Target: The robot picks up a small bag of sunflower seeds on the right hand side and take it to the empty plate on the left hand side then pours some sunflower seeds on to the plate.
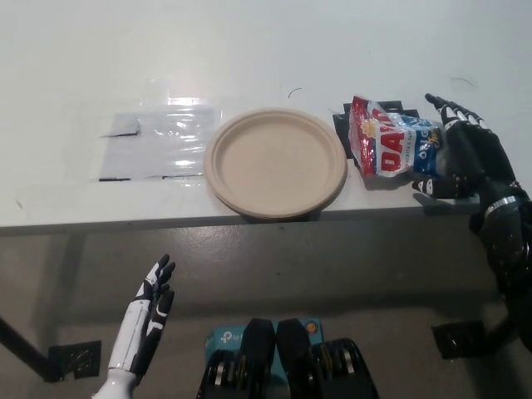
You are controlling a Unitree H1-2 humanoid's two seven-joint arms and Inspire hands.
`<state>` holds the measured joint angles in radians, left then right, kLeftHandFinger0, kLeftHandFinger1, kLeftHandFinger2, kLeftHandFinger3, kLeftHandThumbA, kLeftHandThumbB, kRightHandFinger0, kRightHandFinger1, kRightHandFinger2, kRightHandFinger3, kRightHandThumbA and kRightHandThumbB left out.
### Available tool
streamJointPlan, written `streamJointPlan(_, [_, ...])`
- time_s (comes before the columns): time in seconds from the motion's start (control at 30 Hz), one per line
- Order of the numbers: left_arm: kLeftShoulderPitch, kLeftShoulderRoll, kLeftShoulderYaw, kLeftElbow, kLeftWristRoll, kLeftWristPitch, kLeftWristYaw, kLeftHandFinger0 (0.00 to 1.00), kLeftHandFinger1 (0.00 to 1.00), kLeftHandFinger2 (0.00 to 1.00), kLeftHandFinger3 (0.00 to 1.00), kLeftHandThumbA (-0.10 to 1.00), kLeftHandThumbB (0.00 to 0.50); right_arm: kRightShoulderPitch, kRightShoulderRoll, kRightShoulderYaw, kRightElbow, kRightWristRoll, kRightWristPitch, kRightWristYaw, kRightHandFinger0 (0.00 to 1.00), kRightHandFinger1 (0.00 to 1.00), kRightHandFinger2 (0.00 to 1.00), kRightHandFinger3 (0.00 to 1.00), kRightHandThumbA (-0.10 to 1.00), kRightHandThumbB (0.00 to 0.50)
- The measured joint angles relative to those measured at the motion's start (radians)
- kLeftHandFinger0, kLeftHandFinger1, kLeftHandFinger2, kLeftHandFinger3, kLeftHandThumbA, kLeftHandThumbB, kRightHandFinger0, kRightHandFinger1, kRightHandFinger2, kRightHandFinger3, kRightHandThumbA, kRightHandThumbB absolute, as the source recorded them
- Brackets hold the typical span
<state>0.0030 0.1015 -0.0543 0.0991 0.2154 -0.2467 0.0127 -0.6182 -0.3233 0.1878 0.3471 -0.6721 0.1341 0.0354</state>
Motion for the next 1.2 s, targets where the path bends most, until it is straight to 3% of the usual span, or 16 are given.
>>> streamJointPlan(0.2, [0.003,0.0,0.0,0.001,-0.002,-0.003,0.0,1.0,1.0,1.0,1.0,1.0,0.175,-0.015,0.0,0.005,0.043,0.0,0.0,-0.001,1.0,1.0,1.0,1.0,0.95,0.5])
streamJointPlan(1.07, [0.009,-0.001,0.0,0.001,-0.014,-0.003,0.0,1.0,1.0,1.0,1.0,1.0,0.169,-0.081,0.0,0.073,0.212,-0.009,0.0,-0.033,1.0,1.0,1.0,1.0,0.99,0.5])
streamJointPlan(1.13, [0.009,-0.001,0.0,0.001,-0.014,-0.003,0.0,1.0,1.0,1.0,1.0,1.0,0.179,-0.092,0.001,0.084,0.239,-0.014,-0.002,-0.044,1.0,1.0,1.0,1.0,0.97,0.5])
streamJointPlan(1.2, [0.009,-0.001,0.0,0.002,-0.014,-0.004,0.0,1.0,1.0,1.0,1.0,1.0,0.181,-0.107,0.002,0.096,0.271,-0.019,-0.008,-0.064,1.0,1.0,1.0,1.0,0.85,0.5])
